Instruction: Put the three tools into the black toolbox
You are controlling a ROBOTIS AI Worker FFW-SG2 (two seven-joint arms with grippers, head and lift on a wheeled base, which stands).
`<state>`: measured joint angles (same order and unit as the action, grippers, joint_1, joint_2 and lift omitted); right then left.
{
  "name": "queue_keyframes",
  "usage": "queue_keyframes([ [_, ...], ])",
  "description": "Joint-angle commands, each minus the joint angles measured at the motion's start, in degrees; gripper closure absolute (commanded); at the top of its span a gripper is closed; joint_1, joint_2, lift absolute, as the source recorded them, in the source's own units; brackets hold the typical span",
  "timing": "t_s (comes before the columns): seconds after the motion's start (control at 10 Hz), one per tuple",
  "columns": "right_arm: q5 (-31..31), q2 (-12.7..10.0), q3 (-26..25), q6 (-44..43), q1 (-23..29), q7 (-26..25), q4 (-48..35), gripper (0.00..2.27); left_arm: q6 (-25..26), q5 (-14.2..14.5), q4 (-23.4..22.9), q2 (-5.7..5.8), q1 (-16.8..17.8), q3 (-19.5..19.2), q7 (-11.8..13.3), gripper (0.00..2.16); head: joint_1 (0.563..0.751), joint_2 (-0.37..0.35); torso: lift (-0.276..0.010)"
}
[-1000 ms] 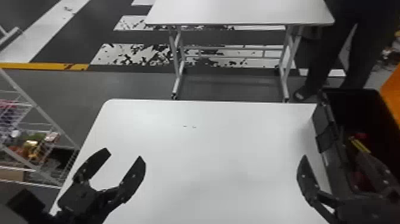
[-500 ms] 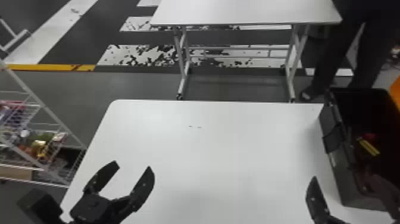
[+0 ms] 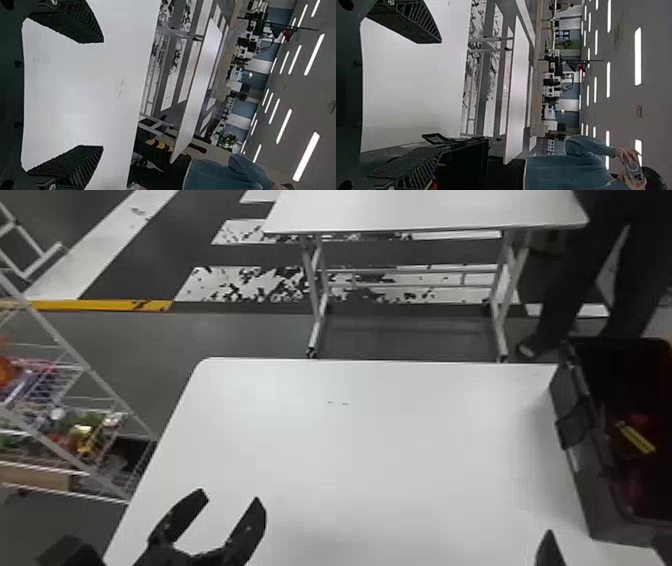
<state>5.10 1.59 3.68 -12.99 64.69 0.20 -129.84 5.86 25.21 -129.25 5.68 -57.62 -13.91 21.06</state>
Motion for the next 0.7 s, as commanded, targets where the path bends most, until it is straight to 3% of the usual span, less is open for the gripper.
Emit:
queue_keyframes([
  [0.0,-0.1,0.2,-0.2,-1.6,1.5,-0.1,0.1,0.03,-0.1,0.2,-0.1,-0.05,-1.2,0.0,-0.1,0.05,0.695,0.163,-0.051],
  [0.6,-1.1,0.3,-0.6,-6.2,2.6,-0.8,2.0,0.02,-2.6,0.4,-0.1,-0.05,-3.3,0.5,-0.2,0.05,0.695,0.154,-0.051],
])
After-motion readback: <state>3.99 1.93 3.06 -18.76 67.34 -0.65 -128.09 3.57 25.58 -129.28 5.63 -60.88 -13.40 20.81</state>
